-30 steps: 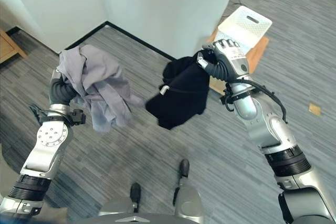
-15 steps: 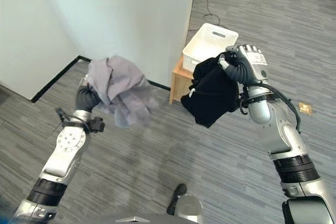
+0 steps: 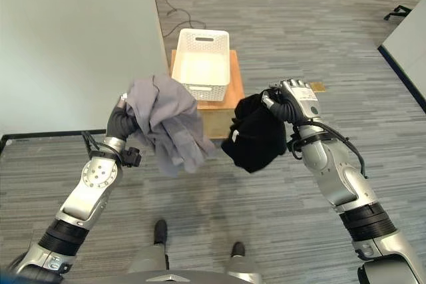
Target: Pick up bed clothes into laundry basket.
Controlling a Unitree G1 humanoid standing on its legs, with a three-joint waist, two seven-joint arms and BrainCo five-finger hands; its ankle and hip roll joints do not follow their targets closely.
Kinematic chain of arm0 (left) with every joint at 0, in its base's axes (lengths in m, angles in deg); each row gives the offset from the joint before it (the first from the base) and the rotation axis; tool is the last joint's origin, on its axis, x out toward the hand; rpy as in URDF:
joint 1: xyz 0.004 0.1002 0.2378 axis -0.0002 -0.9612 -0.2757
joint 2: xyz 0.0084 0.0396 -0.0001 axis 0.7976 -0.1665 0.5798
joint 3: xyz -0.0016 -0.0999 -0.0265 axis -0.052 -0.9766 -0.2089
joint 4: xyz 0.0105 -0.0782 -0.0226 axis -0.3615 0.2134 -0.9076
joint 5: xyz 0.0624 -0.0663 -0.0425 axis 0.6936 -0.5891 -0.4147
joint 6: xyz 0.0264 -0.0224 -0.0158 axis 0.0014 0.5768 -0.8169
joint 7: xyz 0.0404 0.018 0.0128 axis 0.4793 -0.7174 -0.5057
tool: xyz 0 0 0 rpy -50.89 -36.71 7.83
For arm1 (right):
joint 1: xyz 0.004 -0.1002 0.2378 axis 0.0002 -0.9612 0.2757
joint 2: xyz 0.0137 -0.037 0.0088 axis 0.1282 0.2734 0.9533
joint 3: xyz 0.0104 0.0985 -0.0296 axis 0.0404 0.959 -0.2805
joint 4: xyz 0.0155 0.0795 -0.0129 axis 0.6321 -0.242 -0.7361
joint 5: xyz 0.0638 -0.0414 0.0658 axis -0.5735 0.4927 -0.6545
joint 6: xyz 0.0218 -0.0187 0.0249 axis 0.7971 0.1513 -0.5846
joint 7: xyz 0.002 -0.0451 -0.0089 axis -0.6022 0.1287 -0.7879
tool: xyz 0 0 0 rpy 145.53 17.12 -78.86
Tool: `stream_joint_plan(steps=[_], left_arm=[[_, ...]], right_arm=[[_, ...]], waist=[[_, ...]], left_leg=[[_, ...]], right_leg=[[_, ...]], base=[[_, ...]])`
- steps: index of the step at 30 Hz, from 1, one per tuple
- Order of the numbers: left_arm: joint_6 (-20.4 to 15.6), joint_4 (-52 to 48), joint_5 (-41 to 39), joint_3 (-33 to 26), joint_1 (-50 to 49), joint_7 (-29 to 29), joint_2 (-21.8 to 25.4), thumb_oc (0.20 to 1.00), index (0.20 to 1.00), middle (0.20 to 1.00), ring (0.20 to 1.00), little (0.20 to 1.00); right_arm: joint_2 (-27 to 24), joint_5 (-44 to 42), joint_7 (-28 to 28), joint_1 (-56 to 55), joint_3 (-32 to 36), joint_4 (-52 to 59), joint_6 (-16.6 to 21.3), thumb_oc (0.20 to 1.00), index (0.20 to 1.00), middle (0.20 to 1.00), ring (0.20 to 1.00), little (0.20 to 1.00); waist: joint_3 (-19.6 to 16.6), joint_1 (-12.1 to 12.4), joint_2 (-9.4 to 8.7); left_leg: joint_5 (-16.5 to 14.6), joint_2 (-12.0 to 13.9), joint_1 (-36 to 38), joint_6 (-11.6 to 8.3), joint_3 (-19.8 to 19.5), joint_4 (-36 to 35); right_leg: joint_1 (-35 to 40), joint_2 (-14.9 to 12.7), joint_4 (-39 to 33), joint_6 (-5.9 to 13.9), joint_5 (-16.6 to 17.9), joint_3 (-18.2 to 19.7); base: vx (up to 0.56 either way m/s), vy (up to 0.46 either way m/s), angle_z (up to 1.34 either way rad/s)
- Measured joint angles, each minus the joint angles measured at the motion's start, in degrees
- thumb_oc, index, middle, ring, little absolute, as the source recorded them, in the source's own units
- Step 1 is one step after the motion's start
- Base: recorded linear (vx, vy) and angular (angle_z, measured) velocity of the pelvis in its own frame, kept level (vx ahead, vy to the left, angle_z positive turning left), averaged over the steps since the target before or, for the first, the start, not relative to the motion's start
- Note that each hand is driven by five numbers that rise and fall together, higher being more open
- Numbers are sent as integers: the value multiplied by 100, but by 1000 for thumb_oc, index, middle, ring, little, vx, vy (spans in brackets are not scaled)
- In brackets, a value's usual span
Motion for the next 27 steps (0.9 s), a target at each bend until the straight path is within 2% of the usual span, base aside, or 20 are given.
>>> stream_joint_plan(steps=[3,4,5,6,7,8,9,10,11,12,13,15,16,17,18,20,22,25,26,27], left_arm=[[9,-170,-6,2,-15,10,67,200,200,200,200,200],[10,-190,-11,68,-6,-39,69,200,200,200,200,200],[37,-123,-19,117,28,-115,23,200,200,200,200,200],[61,-52,-17,287,99,-120,10,200,200,200,200,200],[81,-31,-16,438,166,-105,24,200,200,200,200,200],[83,-43,-16,513,193,-99,14,200,200,200,200,200],[75,-113,-18,541,188,-102,-27,200,200,200,200,200],[68,-175,-18,510,218,-106,-3,200,200,200,200,200],[52,-175,-17,507,247,-99,-18,200,200,200,200,200],[52,-125,-17,531,260,-80,-78,200,200,200,200,200],[51,-80,-17,567,290,-63,-106,200,200,200,200,200],[46,-62,-17,565,300,16,-162,200,200,200,200,200],[43,-5,-16,547,251,56,-160,200,200,200,200,200],[40,9,-16,480,126,81,-167,200,200,200,200,200],[40,7,-16,462,30,81,-190,200,200,200,200,200],[41,-6,-15,448,-22,150,-181,200,200,200,200,200],[50,-30,-12,508,55,297,-310,200,200,200,200,200],[31,-149,-16,481,-19,369,-400,200,200,200,200,200],[38,-83,-18,462,17,388,-429,200,200,200,200,200],[42,-85,-21,430,34,385,-472,200,200,200,200,200]], right_arm=[[153,128,-4,22,-11,-13,-46,200,200,200,200,200],[216,217,-5,178,-90,-42,-136,200,200,200,200,200],[292,235,-2,368,-215,-52,-191,200,200,200,200,200],[298,259,-3,376,-303,-5,-198,200,200,200,200,200],[254,271,-1,363,-399,0,-200,200,200,200,200,200],[259,298,2,319,-426,-3,-191,200,200,200,200,200],[202,373,-20,281,-417,47,-181,200,200,200,200,200],[151,380,-28,283,-355,123,-154,200,200,200,200,200],[122,380,-30,278,-315,171,-151,200,200,200,200,200],[73,379,-30,253,-258,234,-143,200,200,200,200,200],[49,379,-30,246,-222,252,-139,200,200,200,200,200],[53,379,-40,240,-171,251,-144,200,200,200,200,200],[99,395,-36,220,-185,192,-139,200,200,200,200,200],[157,431,-28,218,-187,121,-146,200,200,200,200,200],[148,437,-26,220,-186,80,-154,200,200,200,200,200],[98,453,-21,238,-167,28,-203,200,200,200,200,200],[-87,626,9,221,-125,-27,-331,200,200,200,200,200],[-96,642,-27,351,143,-2,-319,200,200,200,200,200],[-15,622,-45,540,148,-118,-366,200,200,200,200,200],[-25,615,-39,674,137,-83,-387,200,200,200,200,200]], waist=[[1,149,-5],[59,146,59],[192,116,250],[277,-23,370],[342,-181,368],[389,-243,302],[361,-331,229],[402,-350,202],[421,-377,173],[420,-407,164],[425,-479,176],[414,-639,147],[410,-617,67],[387,-579,41],[370,-536,139],[358,-494,294],[352,-645,342],[279,-585,468],[286,-501,374],[296,-458,232]], left_leg=[[-132,-152,236,200,302,-5],[-326,-139,273,359,455,82],[-458,-7,291,545,616,255],[-531,11,315,677,737,415],[-649,-26,515,766,772,403],[-682,-52,717,746,760,287],[-777,-103,767,694,714,229],[-763,-87,745,709,635,221],[-721,-113,734,766,603,146],[-700,-142,727,797,477,88],[-707,-156,687,790,367,90],[-717,-259,676,777,124,-5],[-815,-294,830,620,11,-67],[-900,-273,928,490,-9,-66],[-975,-147,973,382,-21,-67],[-998,90,984,359,-48,-65],[-1006,398,1253,349,-158,-65],[-877,578,1452,342,179,85],[-796,566,1290,-5,139,708],[-932,555,830,-264,126,1655]], right_leg=[[94,-217,6,28,88,62],[-230,-255,647,270,-1,73],[-861,-307,1878,352,-61,119],[-1222,-420,2798,325,89,178],[-1462,-560,3564,344,241,290],[-1688,-623,4044,478,-49,509],[-1936,-352,3677,382,-436,679],[-1913,-78,3108,321,-638,807],[-1971,108,2636,196,-673,786],[-2004,426,1692,72,-598,1077],[-2004,485,1184,16,-506,1210],[-2032,331,450,53,-294,1169],[-2033,46,189,160,-277,690],[-1983,-81,290,137,-140,159],[-1947,-54,337,159,75,-148],[-1840,189,348,152,278,-174],[-1434,484,331,-499,734,-368],[-1073,710,183,-609,499,-514],[-880,692,143,-637,447,-533],[-812,546,144,-715,431,-529]], base=[[228,231,-42],[106,231,-59],[129,213,-51],[95,104,-17],[240,68,12],[298,-1,8],[427,-17,4],[371,-67,16],[373,-73,32],[354,-88,45],[253,-53,65],[263,-92,90],[397,-151,81],[401,-135,60],[341,-122,26],[358,-159,44],[242,-132,76],[207,-191,12],[100,-207,6],[14,-117,1]])
